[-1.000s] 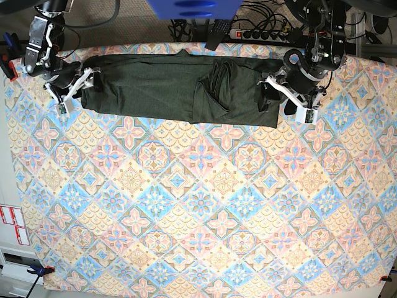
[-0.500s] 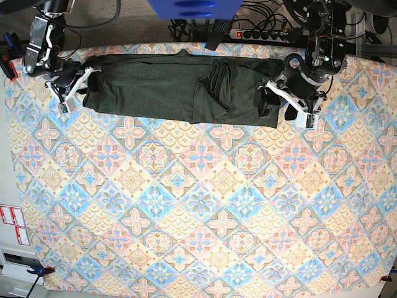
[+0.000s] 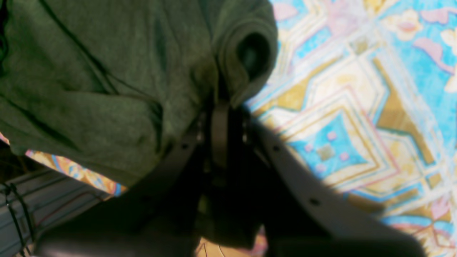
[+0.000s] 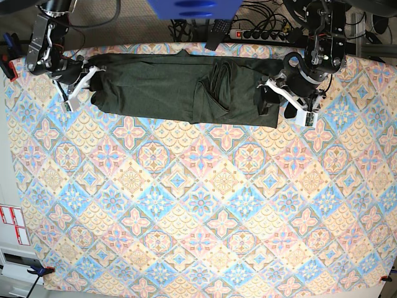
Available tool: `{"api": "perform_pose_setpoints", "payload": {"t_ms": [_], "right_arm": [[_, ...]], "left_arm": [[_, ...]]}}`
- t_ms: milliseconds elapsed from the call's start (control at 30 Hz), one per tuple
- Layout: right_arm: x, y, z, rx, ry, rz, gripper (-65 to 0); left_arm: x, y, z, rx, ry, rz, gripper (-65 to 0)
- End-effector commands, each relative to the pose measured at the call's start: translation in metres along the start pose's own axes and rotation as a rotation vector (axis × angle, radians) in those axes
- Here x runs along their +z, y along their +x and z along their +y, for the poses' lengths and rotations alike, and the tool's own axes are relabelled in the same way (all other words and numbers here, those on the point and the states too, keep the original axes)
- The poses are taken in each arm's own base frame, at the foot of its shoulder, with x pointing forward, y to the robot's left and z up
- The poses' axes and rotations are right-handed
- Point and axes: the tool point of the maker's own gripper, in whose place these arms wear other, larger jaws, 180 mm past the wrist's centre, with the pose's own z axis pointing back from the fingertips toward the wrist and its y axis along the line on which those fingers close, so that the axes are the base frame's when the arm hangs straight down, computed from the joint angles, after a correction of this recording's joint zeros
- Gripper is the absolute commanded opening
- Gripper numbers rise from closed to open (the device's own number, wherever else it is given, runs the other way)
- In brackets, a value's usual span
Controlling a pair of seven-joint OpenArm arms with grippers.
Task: Fold the T-shirt properly
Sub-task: 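Grasp both ends of the folded strip with both grippers, then fold the strip's end held by the right gripper toward the left gripper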
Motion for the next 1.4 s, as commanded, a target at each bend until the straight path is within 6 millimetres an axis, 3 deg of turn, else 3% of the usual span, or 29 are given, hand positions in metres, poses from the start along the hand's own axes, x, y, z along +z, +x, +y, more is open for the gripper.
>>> {"api": "perform_pose_setpoints", "payload": {"t_ms": [0,100,333,533,733,933,1367], "right_arm": [[0.004,0.034,-0.004,0.026,-0.003,-0.086,-64.9],[0.005,0.066,-0.006,0.045,-0.007,-0.151,-64.9],[0.017,0.071,-0.026,0.003,-0.054,-0.186,-65.0],[0.018,0.070,-0.024,0.004,-0.053,-0.186,-65.0],[0.029,0.092,-0.013,0.076,-0.059,-0.237,-65.0],[0.032,0.103,0.022,0.186,-0.018,-0.258,-65.0],[0.036,0.129,0.133,0.489,0.162,-0.317,-65.0]], "left_arm": [[0.002,0.010,-0.002,-0.007,-0.009,-0.036,-25.9],[0.001,0.010,-0.004,0.013,-0.010,-0.044,-25.9],[0.000,0.010,-0.008,0.026,-0.014,-0.047,-25.9],[0.000,0.010,-0.006,0.029,-0.009,-0.049,-27.1],[0.000,0.011,-0.006,0.029,-0.008,-0.053,-33.1],[0.001,0.010,-0.005,0.030,-0.005,-0.052,-37.1],[0.026,0.021,0.055,0.090,0.164,-0.108,-44.6]]}}
